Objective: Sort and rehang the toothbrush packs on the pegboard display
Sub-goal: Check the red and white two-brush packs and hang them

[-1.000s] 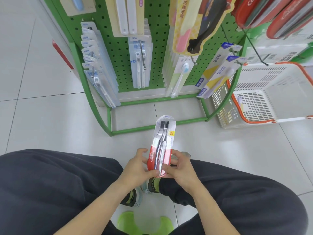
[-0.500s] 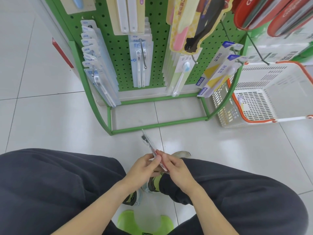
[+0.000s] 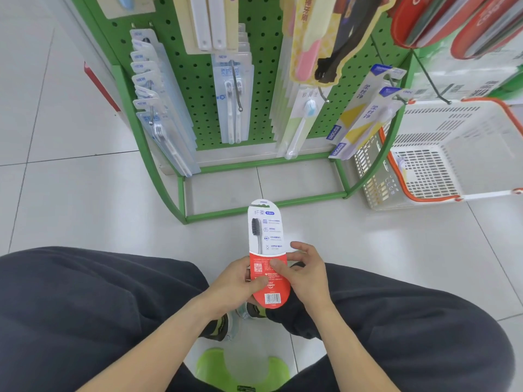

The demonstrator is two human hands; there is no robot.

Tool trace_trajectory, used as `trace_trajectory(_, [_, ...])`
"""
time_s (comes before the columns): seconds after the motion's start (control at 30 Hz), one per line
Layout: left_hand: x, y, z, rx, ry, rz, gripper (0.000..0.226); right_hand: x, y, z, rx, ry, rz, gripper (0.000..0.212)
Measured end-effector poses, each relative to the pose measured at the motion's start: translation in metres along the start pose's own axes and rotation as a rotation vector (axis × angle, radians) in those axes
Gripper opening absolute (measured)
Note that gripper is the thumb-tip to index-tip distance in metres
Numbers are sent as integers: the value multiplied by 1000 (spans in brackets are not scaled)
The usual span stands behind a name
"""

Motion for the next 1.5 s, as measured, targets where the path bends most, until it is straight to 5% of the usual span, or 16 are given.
trace_trajectory(0.3, [-12,-5,-2,-4,-122,200,42,21,-18,16,78,81,65,24])
trace_trajectory(0.83, [-21,-14,-3,-4,-164,580,54,33,-7,16,14,294,173,48])
trace_trajectory(1.03, [-22,-15,-1,20,-169,432,49,16,-16,13,46,128,199,26])
trace_trajectory(1.33, [0,-14,7,80,1,97,27,-17,-11,4,105,-226,4,56])
trace_trajectory(1.5, [19,-5,5,12,196,96,46,-36,-6,-8,86,-434,-59,59])
Point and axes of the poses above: each hand's wrist, its own z-axis towards the middle knuckle, its own x-axis out of the back of the hand, y = z × x, the point moved 9 cm from there along z, towards the middle knuckle, and after that the axes turned 11 degrees about x, right-handed, at the moved point
